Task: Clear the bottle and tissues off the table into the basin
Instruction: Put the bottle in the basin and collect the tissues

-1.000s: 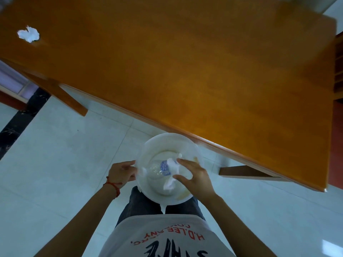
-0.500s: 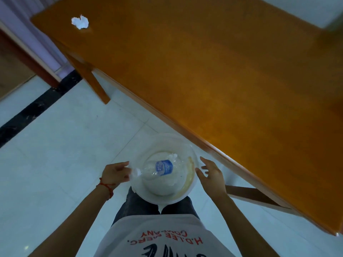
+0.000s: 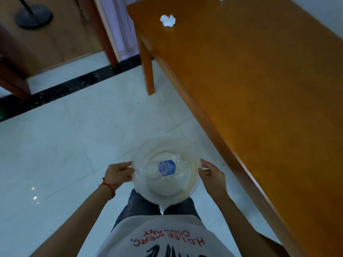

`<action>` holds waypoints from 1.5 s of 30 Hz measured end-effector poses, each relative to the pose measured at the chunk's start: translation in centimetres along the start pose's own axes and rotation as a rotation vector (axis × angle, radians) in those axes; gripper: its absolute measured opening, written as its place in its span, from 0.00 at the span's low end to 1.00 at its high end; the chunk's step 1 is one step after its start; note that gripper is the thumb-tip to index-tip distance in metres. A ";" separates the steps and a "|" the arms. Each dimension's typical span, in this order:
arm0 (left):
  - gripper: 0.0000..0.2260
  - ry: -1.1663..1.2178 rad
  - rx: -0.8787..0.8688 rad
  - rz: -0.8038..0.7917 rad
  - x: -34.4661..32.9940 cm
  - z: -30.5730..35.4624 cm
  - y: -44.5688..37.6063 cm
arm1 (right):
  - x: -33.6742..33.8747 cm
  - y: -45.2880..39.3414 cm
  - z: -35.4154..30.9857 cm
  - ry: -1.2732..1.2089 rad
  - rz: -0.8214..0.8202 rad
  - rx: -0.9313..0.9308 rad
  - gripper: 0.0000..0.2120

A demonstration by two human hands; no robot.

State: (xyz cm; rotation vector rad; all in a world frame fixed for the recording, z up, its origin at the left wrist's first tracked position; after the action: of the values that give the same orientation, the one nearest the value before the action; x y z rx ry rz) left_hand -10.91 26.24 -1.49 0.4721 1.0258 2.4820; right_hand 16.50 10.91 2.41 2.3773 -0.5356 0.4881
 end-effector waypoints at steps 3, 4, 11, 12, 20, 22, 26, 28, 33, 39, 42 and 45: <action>0.15 0.051 -0.004 0.042 3.2 -0.1 -0.6 | -2.6 -1.8 -2.3 0.030 -0.051 0.027 0.12; 0.15 0.066 -0.006 0.057 4.3 -0.1 -0.8 | -3.4 -2.5 -3.2 0.042 -0.066 0.035 0.12; 0.15 0.157 -0.023 0.149 12.1 0.4 -2.2 | -9.8 -6.6 -10.3 0.103 -0.148 0.162 0.13; 0.15 0.172 -0.021 0.161 13.1 0.6 -2.5 | -10.7 -7.2 -11.2 0.109 -0.159 0.180 0.13; 0.16 0.262 0.006 0.199 18.9 2.9 -5.7 | -14.7 -12.1 -17.7 0.142 -0.182 0.257 0.15; 0.16 0.272 0.012 0.205 19.7 4.0 -6.9 | -15.2 -13.9 -19.3 0.145 -0.182 0.264 0.15; 0.16 0.291 0.023 0.208 21.2 6.7 -9.8 | -16.1 -18.5 -22.3 0.190 -0.195 0.287 0.15; 0.16 0.290 0.028 0.209 22.1 8.4 -11.7 | -16.7 -21.3 -23.9 0.212 -0.195 0.295 0.14; 0.16 0.299 0.024 0.222 24.4 13.6 -16.7 | -17.2 -27.6 -29.0 0.221 -0.218 0.328 0.14; 0.17 0.291 0.017 0.224 26.7 19.8 -21.8 | -17.3 -33.7 -33.7 0.203 -0.225 0.337 0.14; 0.16 0.276 0.011 0.204 27.6 22.3 -24.1 | -17.3 -35.8 -35.1 0.174 -0.198 0.303 0.13; 0.17 0.236 0.003 0.169 29.0 25.0 -27.3 | -17.6 -37.9 -36.5 0.146 -0.169 0.248 0.12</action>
State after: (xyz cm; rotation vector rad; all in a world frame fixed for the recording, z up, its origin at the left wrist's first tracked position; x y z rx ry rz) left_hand -17.84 72.72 -0.12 0.2811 1.1198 2.7377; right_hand 12.68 66.25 1.27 2.5672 -0.2157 0.6784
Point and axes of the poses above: each hand's wrist, its own y-axis away from the middle knuckle, its own x-axis out of the back of the hand, z = x × y, the point moved 6 cm from there along -y, towards the middle knuckle, and after that the axes turned 8 degrees about -z, right-handed, at the moved point
